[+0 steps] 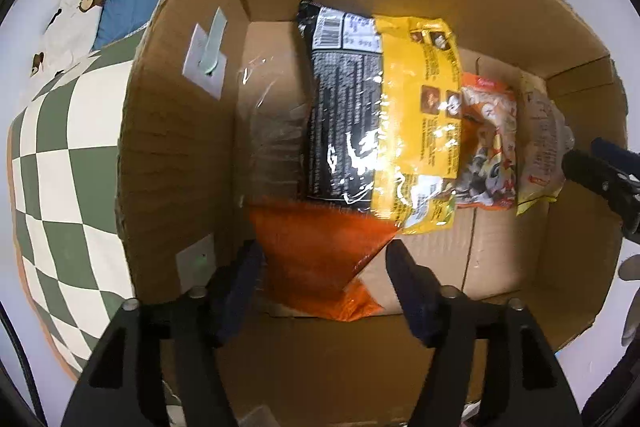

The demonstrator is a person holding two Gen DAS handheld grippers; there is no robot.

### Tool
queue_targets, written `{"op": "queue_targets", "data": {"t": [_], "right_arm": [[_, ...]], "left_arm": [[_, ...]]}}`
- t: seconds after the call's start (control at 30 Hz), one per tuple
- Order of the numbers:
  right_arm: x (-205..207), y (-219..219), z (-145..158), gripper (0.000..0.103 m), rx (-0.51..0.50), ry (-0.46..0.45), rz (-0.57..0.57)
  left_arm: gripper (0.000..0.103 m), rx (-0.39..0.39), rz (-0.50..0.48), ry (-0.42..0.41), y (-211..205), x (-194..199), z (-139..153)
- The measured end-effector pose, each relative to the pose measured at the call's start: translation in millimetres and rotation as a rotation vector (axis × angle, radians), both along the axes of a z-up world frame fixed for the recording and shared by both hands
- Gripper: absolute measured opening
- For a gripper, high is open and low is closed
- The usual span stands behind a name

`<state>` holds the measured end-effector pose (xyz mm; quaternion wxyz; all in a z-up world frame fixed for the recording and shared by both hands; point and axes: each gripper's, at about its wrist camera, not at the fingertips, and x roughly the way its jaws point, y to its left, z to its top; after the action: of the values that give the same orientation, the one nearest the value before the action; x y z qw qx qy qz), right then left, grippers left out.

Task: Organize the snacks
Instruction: 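Lift both packets into the box and release them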

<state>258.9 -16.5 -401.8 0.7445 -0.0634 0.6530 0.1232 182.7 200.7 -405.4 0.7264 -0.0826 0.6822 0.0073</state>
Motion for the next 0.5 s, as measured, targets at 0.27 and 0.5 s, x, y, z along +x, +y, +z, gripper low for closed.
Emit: {"op": "queue_targets", "data": {"t": [0.27, 0.5], "right_arm": [[-10.8, -11.7, 10.5, 0.092, 0.065, -0.03, -0.059], [-50.2, -11.1, 25.8, 0.092, 0.133, -0.097, -0.114]], "left_arm": [[0.074, 0.004, 0.043, -0.085, -1.0, -14.0, 23.2], [0.074, 0.053, 0.091, -0.249, -4.7, -48.7, 58.7]]}}
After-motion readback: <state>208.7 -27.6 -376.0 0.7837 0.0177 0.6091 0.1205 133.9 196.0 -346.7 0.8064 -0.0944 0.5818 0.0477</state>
